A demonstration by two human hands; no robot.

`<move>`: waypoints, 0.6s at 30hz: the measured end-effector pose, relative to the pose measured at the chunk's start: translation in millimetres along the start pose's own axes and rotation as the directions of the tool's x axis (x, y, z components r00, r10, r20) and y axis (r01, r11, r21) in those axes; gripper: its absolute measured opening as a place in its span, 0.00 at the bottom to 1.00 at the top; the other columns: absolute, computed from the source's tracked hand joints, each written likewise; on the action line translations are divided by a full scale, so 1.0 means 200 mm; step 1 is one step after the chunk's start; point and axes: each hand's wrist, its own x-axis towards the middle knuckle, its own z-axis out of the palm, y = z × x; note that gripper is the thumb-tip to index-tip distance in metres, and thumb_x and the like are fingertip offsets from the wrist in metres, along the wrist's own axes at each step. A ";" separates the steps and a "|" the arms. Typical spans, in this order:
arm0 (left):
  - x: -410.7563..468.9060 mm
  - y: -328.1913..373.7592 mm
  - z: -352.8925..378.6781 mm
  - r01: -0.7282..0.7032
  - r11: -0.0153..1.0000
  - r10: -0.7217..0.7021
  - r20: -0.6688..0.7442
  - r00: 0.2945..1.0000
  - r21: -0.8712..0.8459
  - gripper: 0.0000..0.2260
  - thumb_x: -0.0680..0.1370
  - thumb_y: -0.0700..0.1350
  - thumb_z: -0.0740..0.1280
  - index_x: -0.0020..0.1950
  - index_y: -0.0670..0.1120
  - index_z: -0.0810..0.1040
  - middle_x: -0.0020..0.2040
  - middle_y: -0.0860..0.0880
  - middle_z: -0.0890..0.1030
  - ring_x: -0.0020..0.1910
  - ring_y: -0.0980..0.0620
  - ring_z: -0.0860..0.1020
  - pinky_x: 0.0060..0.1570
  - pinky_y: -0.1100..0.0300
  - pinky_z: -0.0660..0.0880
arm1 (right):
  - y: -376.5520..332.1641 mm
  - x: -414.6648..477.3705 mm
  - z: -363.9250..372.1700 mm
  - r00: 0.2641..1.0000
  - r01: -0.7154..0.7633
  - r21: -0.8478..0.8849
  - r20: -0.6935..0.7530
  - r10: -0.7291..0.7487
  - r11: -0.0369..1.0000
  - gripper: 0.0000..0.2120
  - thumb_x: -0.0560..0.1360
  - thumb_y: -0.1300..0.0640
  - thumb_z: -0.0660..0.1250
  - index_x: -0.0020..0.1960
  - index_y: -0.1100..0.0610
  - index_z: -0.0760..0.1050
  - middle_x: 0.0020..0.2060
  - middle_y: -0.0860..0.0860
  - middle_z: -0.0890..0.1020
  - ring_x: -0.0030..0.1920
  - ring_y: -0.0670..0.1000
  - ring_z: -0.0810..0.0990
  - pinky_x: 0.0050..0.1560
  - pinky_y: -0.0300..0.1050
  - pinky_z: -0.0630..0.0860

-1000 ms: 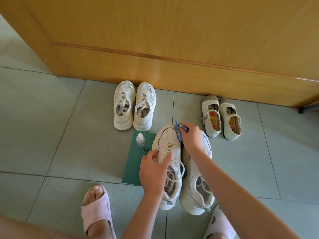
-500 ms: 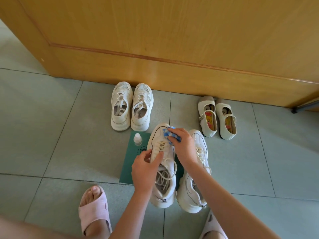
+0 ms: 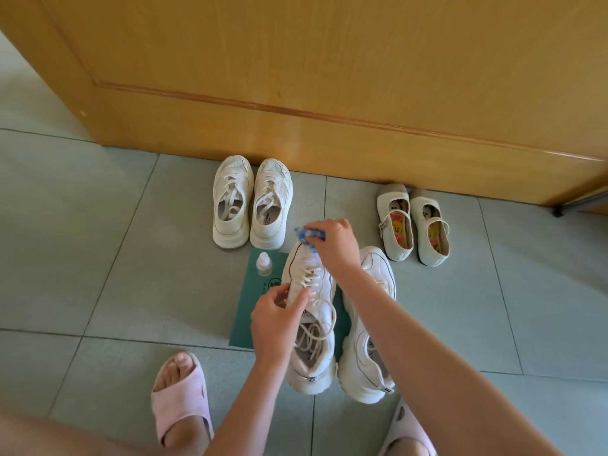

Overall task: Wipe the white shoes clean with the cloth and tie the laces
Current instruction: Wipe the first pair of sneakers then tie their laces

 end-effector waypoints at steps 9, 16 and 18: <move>0.02 -0.02 0.01 -0.048 0.997 0.048 -0.002 0.999 0.057 0.18 0.70 0.58 0.70 0.56 0.51 0.81 0.45 0.56 0.83 0.45 0.61 0.79 0.45 0.65 0.74 | 0.08 -0.17 -0.03 0.996 -0.093 0.041 0.004 0.093 0.995 0.16 0.75 0.69 0.62 0.60 0.59 0.78 0.52 0.55 0.78 0.51 0.53 0.77 0.48 0.33 0.69; 0.02 -0.02 -0.01 -0.062 0.997 0.061 0.018 0.998 0.039 0.18 0.71 0.58 0.70 0.56 0.50 0.81 0.46 0.55 0.83 0.46 0.61 0.79 0.41 0.69 0.72 | 0.10 -0.30 -0.08 0.968 -0.213 -0.023 0.130 0.214 0.977 0.15 0.79 0.65 0.59 0.62 0.58 0.77 0.53 0.52 0.77 0.46 0.49 0.77 0.40 0.28 0.70; 0.02 -0.02 -0.01 -0.064 0.997 0.063 0.028 0.998 0.037 0.17 0.71 0.57 0.70 0.55 0.50 0.81 0.45 0.55 0.83 0.45 0.61 0.79 0.41 0.68 0.72 | 0.11 -0.30 -0.12 0.940 -0.278 0.004 0.208 0.271 0.961 0.13 0.79 0.64 0.60 0.61 0.59 0.77 0.48 0.51 0.78 0.39 0.46 0.77 0.35 0.26 0.72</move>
